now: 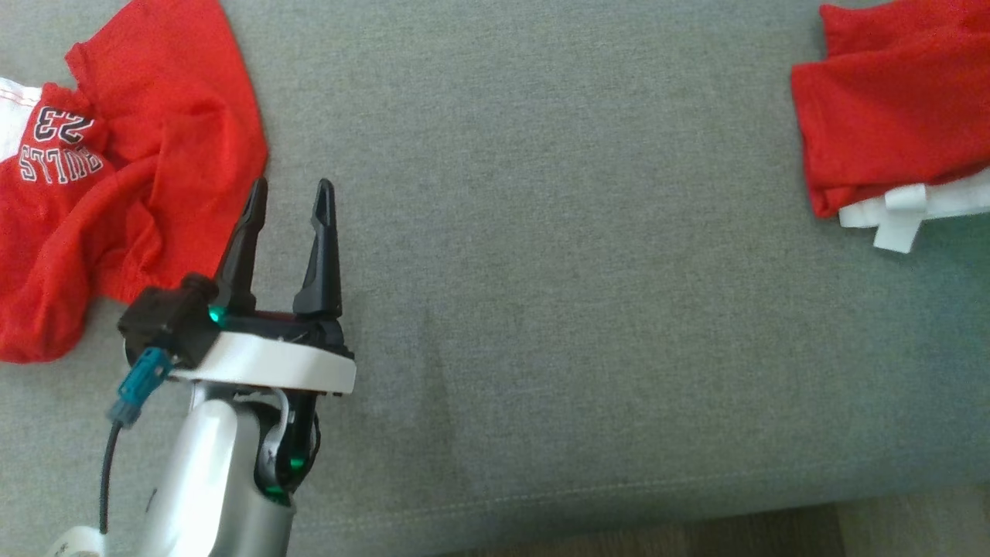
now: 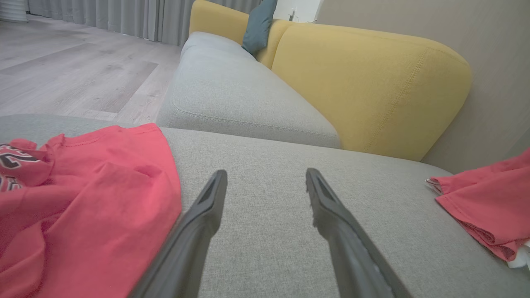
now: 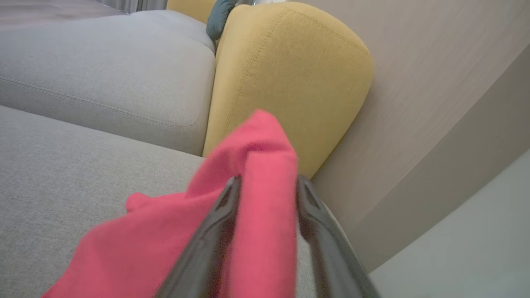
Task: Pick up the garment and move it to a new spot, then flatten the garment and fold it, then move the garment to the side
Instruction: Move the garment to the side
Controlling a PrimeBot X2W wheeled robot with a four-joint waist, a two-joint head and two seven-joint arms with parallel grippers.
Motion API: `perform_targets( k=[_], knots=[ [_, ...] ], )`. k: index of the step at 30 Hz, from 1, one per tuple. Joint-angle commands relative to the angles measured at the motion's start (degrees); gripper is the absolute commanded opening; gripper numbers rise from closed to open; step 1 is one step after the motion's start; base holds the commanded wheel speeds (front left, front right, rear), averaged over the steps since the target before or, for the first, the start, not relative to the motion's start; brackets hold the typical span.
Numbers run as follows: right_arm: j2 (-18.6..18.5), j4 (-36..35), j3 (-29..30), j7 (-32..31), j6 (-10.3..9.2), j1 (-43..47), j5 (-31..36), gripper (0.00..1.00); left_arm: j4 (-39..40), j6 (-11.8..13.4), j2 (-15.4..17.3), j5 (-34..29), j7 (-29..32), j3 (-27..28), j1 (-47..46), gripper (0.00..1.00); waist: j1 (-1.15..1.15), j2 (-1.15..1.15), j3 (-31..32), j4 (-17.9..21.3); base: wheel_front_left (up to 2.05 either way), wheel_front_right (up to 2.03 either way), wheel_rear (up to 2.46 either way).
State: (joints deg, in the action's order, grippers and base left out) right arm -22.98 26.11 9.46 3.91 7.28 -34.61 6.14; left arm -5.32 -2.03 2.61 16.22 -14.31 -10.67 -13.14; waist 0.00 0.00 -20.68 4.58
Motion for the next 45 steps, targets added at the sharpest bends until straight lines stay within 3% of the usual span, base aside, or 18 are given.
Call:
perform_targets(
  k=[1,9,15,30,38,45],
  knots=[
    [-0.66,-2.73,-0.17,-0.2,0.21,0.3,-0.35,1.0,1.76,-0.09,0.27,-0.25,-0.69,1.56,-1.35,1.0,0.0,0.0,0.13,0.02,0.0,0.0,0.0],
    [0.5,-5.28,-1.41,0.21,0.21,0.91,-1.08,1.0,1.1,0.08,0.27,0.36,-0.69,1.07,-1.22,1.0,0.0,0.0,1.52,-0.21,0.0,0.0,0.0],
    [3.65,-7.3,-4.88,2.45,0.21,2.12,-2.47,1.0,0.97,0.66,0.27,1.23,-0.69,0.82,-0.52,1.0,0.0,0.0,4.36,-0.49,0.0,0.0,0.0],
    [18.98,-12.56,-10.45,8.62,0.21,14.26,-5.8,1.0,0.76,2.28,0.27,2.86,-0.69,1.64,4.29,1.0,0.0,0.0,13.07,-1.26,0.0,0.0,0.0],
    [20.08,-13.55,-14.08,10.66,0.21,24.21,-12.05,1.0,-0.33,2.61,0.27,3.51,-0.69,0.46,8.49,1.0,0.0,0.0,16.69,-1.12,0.0,0.0,0.0],
    [20.09,-14.12,-14.17,11.04,0.21,27.21,-13.86,1.0,-0.26,2.89,0.27,3.82,-0.69,-0.08,9.57,1.0,0.0,0.0,17.4,-0.86,0.0,0.0,0.0]
  ],
)
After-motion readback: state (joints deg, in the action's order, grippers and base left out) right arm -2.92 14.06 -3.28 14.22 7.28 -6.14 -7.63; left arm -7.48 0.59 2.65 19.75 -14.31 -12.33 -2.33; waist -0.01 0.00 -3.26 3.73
